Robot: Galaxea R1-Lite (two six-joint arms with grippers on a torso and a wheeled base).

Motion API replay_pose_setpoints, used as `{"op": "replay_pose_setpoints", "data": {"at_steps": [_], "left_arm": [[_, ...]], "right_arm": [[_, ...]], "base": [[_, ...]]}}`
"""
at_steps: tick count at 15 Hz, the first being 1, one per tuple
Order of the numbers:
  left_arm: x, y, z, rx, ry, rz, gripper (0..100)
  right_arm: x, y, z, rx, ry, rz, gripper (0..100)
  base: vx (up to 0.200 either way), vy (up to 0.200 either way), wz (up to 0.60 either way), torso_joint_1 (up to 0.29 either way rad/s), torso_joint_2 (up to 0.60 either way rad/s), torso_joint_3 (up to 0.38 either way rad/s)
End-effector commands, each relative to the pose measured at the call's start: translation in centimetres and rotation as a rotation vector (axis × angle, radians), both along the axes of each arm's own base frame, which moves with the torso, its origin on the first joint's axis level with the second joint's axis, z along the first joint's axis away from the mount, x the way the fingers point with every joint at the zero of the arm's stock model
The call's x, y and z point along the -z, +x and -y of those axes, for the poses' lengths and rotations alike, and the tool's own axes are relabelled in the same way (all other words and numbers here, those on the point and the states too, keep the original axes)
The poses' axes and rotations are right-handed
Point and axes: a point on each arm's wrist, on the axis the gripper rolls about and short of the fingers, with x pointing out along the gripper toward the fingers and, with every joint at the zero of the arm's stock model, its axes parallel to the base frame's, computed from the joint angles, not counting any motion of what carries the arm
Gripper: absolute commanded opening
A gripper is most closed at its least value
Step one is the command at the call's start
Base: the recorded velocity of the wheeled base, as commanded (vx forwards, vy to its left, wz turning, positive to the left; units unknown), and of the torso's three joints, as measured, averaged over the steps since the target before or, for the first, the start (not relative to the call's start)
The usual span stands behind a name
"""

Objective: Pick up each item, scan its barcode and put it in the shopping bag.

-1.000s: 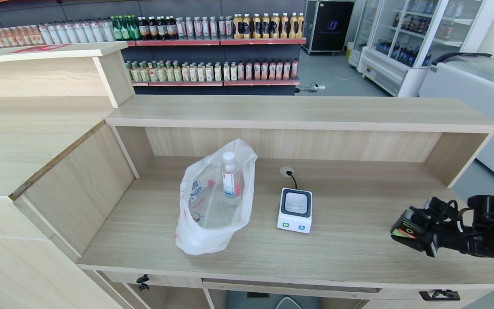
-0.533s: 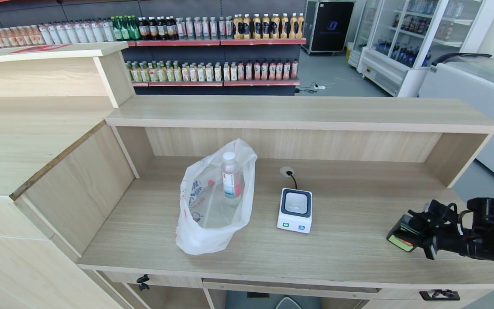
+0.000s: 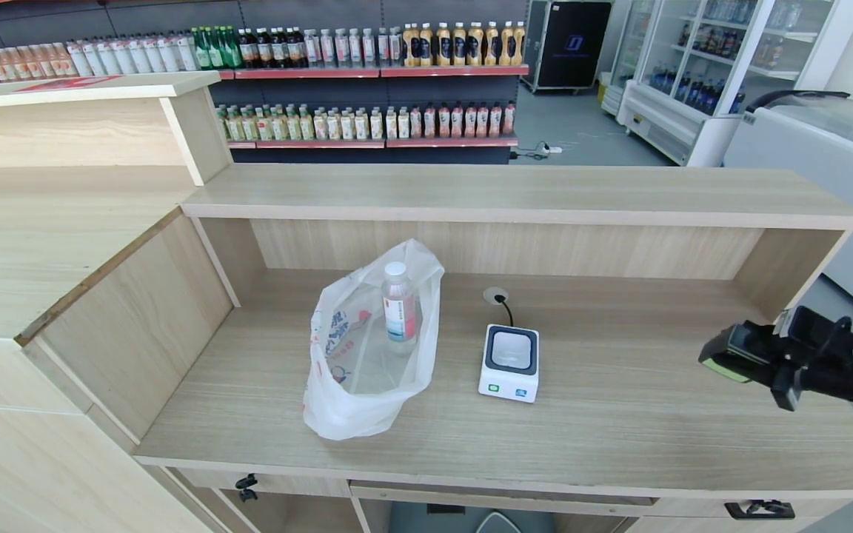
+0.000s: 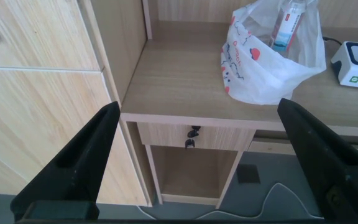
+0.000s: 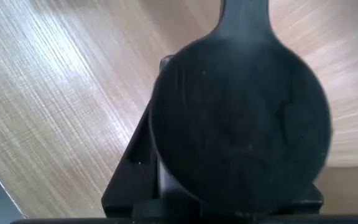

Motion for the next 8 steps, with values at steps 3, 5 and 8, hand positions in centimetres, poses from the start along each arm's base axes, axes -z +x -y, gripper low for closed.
{"op": "replay_pose_setpoints", "data": {"at_steps": [3, 5, 8], "left_arm": [[0.0, 0.0, 0.0, 0.0, -0.001, 0.001, 100], [0.0, 0.0, 0.0, 0.0, 0.0, 0.001, 100], [0.0, 0.0, 0.0, 0.0, 0.0, 0.001, 100]], "right_arm": [[-10.0, -10.2, -6.8, -0.246, -0.491, 0.599, 0], [-11.1, -11.2, -9.4, -0.382, -0.697, 0.83, 0], [-11.9, -11.8, -13.7, -0.612, -0.907, 1.203, 0]], "base": [[0.0, 0.0, 0.0, 0.0, 0.0, 0.0], [0.0, 0.0, 0.0, 0.0, 0.0, 0.0], [0.0, 0.0, 0.0, 0.0, 0.0, 0.0]]}}
